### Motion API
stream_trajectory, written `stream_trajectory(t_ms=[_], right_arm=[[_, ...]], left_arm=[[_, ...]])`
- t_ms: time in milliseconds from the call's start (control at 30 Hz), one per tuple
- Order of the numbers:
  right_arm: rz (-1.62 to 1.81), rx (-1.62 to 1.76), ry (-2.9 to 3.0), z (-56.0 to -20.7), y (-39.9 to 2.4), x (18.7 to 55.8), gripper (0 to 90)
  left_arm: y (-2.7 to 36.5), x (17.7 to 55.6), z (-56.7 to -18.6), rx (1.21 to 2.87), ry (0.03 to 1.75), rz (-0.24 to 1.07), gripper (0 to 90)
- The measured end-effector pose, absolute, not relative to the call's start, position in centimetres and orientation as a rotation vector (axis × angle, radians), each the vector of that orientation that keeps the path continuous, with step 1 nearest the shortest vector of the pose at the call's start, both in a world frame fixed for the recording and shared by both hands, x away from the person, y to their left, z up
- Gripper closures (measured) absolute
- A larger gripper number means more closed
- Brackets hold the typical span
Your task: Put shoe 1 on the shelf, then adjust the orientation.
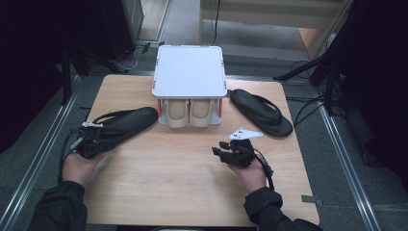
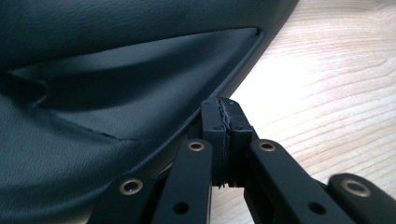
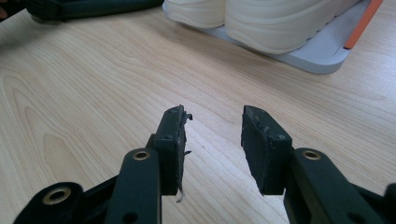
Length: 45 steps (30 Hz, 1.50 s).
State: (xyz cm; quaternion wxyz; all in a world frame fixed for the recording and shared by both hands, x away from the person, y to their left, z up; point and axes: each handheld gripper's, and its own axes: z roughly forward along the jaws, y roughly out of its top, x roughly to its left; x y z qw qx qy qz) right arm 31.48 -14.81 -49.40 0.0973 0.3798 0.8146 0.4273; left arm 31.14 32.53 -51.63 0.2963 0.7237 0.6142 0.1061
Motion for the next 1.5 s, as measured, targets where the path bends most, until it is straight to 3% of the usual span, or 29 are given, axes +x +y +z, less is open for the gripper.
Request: stream_trajectory(t_ms=[700, 1000, 1500], right_arm=[[1.262, 1.133, 2.406, -49.4, -15.0, 31.5, 60.3], [1.262, 1.137, 2.408, -49.4, -14.8, 31.5, 60.3], [1.259, 1.127, 2.417, -49.5, -14.6, 31.5, 60.3]], left_arm=[[35.8, 30.5, -51.8, 1.831, 1.741, 0.298, 89.9], [37.4, 32.9, -51.9, 1.772, 1.779, 0.375, 89.8], [39.5, 37.2, -52.2, 1.703, 1.803, 0.384, 89.3]])
